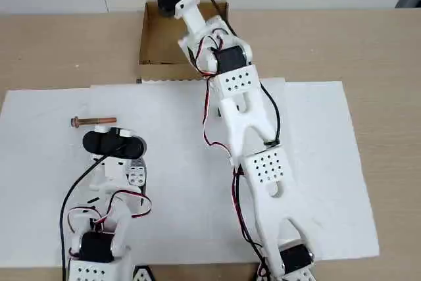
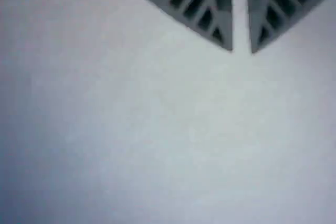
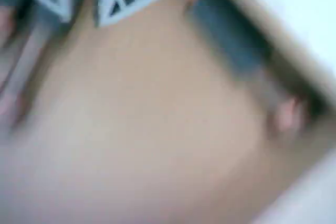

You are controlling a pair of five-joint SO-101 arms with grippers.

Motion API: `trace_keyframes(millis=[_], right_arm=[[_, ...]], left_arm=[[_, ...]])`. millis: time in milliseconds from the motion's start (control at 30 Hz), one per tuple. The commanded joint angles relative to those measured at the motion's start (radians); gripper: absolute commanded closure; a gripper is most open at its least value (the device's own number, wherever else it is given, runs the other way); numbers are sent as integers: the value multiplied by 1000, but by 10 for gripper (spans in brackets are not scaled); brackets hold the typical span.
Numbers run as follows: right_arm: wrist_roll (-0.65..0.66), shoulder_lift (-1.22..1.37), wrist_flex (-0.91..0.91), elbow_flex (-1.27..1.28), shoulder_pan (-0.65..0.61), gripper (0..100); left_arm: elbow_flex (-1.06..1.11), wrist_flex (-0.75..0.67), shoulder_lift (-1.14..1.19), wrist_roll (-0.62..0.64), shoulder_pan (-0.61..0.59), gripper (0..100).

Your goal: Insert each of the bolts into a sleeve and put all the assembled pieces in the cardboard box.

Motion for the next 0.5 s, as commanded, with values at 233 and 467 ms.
trace_keyframes(millis=[233,467], right_arm=[[31,-179,335,-86,31,994],[307,-216,430,-86,68,995]], left_arm=[[-4,-26,-11,-2,-2,994],[-4,-26,-11,-2,-2,994]])
